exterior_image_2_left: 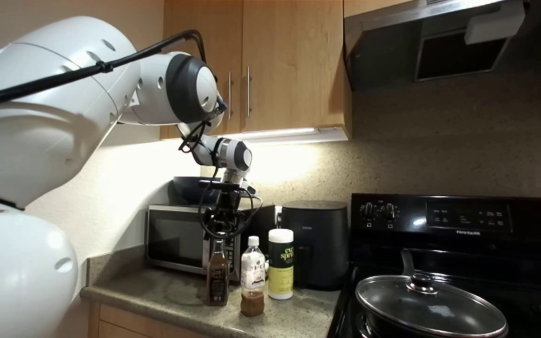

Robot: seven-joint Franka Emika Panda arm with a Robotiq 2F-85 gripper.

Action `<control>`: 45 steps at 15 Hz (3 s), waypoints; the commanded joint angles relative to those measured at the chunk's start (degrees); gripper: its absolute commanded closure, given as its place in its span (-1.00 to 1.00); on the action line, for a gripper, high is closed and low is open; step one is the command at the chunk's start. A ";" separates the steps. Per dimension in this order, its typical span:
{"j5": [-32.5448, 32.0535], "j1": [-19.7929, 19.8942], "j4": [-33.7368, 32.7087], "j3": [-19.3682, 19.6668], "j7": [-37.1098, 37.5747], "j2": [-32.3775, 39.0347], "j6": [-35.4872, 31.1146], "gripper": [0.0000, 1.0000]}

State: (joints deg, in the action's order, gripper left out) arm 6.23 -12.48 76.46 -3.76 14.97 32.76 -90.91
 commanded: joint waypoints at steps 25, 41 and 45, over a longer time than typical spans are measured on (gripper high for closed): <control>-3.96 -1.33 8.63 -1.49 -3.63 -10.85 -1.18 0.90; -1.56 0.23 3.65 -1.68 -4.55 -4.48 -7.54 -1.00; -2.80 -0.30 3.91 -1.46 -4.16 -4.30 -7.42 -1.00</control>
State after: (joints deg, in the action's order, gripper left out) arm 3.68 -13.18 80.58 -4.67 10.63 28.38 -98.51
